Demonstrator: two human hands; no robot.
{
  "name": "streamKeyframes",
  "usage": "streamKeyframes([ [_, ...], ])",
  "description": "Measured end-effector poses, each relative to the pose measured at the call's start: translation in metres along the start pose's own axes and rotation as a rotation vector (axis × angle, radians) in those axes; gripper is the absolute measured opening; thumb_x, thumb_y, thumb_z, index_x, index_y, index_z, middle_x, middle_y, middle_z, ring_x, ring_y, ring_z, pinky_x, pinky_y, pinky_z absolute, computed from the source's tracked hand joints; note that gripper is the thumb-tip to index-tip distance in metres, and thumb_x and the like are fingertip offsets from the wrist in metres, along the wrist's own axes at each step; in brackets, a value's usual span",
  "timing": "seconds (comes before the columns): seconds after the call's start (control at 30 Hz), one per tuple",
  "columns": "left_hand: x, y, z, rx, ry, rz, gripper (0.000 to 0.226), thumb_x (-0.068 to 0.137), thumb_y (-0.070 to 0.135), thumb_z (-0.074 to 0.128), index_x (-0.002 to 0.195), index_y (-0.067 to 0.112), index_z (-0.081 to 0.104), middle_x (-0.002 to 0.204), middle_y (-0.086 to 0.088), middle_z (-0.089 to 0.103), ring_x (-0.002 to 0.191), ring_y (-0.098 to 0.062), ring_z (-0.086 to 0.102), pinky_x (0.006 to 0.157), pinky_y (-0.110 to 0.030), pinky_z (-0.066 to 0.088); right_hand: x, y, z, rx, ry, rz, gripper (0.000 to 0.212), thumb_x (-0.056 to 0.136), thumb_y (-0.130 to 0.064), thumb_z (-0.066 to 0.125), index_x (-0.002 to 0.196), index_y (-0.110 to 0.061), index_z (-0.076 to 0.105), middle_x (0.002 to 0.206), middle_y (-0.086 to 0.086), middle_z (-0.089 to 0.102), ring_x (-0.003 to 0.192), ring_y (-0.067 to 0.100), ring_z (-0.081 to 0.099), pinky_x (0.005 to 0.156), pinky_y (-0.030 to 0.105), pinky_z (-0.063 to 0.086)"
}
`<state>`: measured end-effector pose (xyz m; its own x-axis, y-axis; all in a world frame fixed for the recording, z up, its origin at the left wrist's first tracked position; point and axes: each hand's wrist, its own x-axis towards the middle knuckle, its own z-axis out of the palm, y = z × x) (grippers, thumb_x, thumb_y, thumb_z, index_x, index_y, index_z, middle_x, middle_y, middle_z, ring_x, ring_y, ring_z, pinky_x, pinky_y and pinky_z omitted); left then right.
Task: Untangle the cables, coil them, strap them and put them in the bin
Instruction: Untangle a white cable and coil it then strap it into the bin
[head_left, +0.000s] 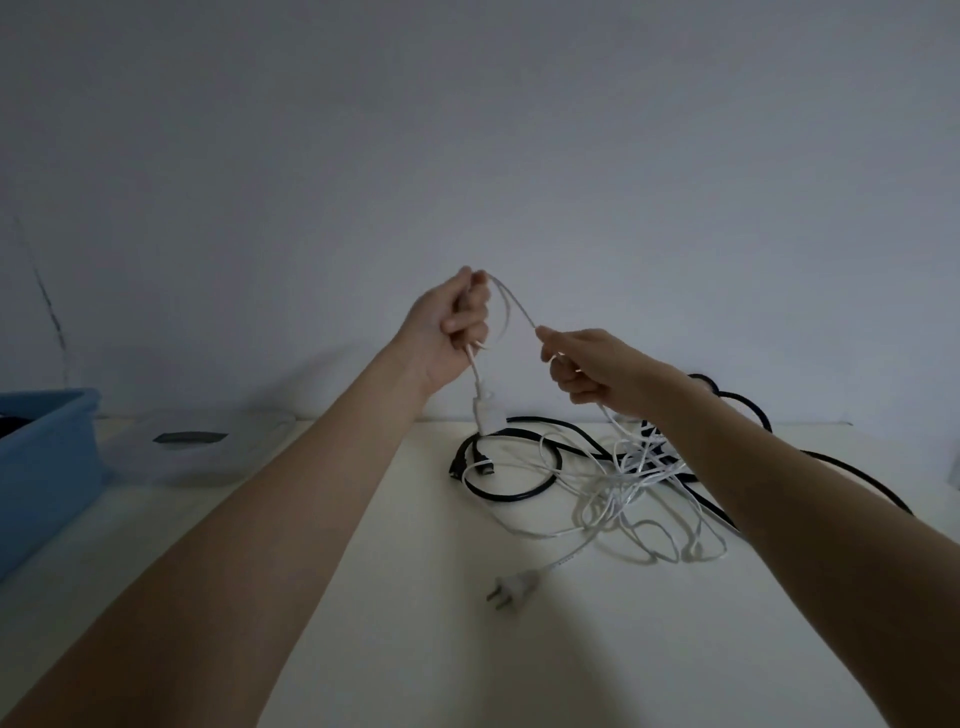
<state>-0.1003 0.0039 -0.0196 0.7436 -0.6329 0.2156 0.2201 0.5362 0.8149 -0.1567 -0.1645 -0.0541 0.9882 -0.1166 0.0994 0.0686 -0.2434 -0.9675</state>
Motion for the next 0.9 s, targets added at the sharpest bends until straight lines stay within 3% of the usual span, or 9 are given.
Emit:
streamKeyframes([
  [0.17,-0.002,0.020,-0.019,-0.066,0.086,0.012,0.032,0.104,0.020,0.028,0.082,0.007,0.048,0.047,0.004,0.056,0.023,-0.004,0.033,0.025,-0.018,0.023,-0.006,0.025,-0.026,-0.030,0.142,-0.054,0.025,0.096,-0.022,0.051,0.080,-0.007,0.064,0.056,-0.002,0.038,0.051,0.011,0.027,0.043,0.016,0.028],
  [0.27,-0.004,0.013,-0.016,-0.087,0.130,0.006,0.031,0.104,0.021,0.028,0.095,0.002,0.051,0.066,-0.006,0.070,0.034,-0.001,0.051,0.025,-0.016,0.023,0.000,0.021,-0.015,-0.495,0.226,-0.108,0.025,0.095,-0.019,0.052,0.085,-0.006,0.070,0.060,0.001,0.045,0.048,0.012,0.032,0.039,0.013,0.027],
  [0.33,-0.005,0.005,-0.008,-0.147,0.111,-0.018,0.031,0.104,0.022,0.028,0.112,0.000,0.047,0.082,-0.014,0.072,0.054,-0.012,0.068,0.025,-0.013,0.025,0.004,0.015,0.005,-0.829,0.271,-0.175,0.023,0.094,-0.022,0.053,0.093,-0.008,0.072,0.068,0.003,0.055,0.056,0.016,0.047,0.050,0.019,0.036],
  [0.4,-0.003,-0.002,-0.002,-0.155,0.111,-0.029,0.032,0.102,0.020,0.033,0.128,0.002,0.040,0.099,-0.022,0.068,0.069,-0.028,0.072,0.034,-0.011,0.041,0.004,0.008,0.024,-1.033,0.296,-0.233,0.024,0.095,-0.023,0.050,0.101,-0.009,0.069,0.087,0.009,0.062,0.079,0.027,0.059,0.065,0.027,0.040],
  [0.5,0.004,-0.010,-0.002,-0.104,0.189,-0.070,0.043,0.100,0.020,0.045,0.141,0.013,0.032,0.135,-0.026,0.046,0.075,-0.044,0.068,0.055,-0.036,0.059,-0.001,0.000,0.043,-1.196,0.205,-0.331,0.023,0.095,-0.019,0.048,0.107,-0.004,0.060,0.104,0.015,0.063,0.095,0.033,0.060,0.076,0.036,0.046],
  [0.67,0.002,-0.020,-0.006,0.159,0.223,-0.061,0.044,0.103,0.028,0.034,0.146,0.032,0.024,0.145,-0.012,0.034,0.115,-0.051,0.050,0.064,-0.048,0.056,-0.011,-0.011,0.041,-1.167,-0.051,-0.355,0.019,0.087,-0.009,0.051,0.094,-0.005,0.069,0.091,0.003,0.066,0.085,0.022,0.059,0.073,0.024,0.042],
  [0.73,0.001,-0.022,-0.009,0.317,0.204,-0.094,0.047,0.104,0.029,0.028,0.147,0.041,0.014,0.144,-0.008,0.034,0.101,-0.044,0.059,0.060,-0.042,0.051,-0.016,-0.016,0.034,-1.074,-0.141,-0.357,0.024,0.090,-0.012,0.055,0.105,-0.015,0.072,0.094,0.004,0.070,0.078,0.013,0.058,0.067,0.014,0.038],
  [0.8,0.001,-0.025,-0.014,0.462,0.151,-0.188,0.046,0.104,0.030,0.030,0.146,0.043,0.015,0.134,-0.009,0.043,0.074,-0.030,0.061,0.062,-0.039,0.049,-0.020,-0.021,0.028,-1.033,-0.213,-0.368,0.021,0.091,-0.017,0.058,0.108,-0.018,0.071,0.073,-0.014,0.070,0.057,-0.003,0.051,0.056,0.005,0.034],
  [0.9,-0.004,-0.027,-0.012,0.594,-0.072,-0.360,0.030,0.102,0.035,0.035,0.130,0.025,0.041,0.106,-0.014,0.061,0.073,-0.030,0.066,0.074,-0.038,0.058,-0.017,-0.028,0.021,-0.991,-0.154,-0.356,0.016,0.083,-0.027,0.069,0.073,-0.015,0.072,0.039,-0.011,0.045,0.038,-0.001,0.039,0.045,0.012,0.029],
])
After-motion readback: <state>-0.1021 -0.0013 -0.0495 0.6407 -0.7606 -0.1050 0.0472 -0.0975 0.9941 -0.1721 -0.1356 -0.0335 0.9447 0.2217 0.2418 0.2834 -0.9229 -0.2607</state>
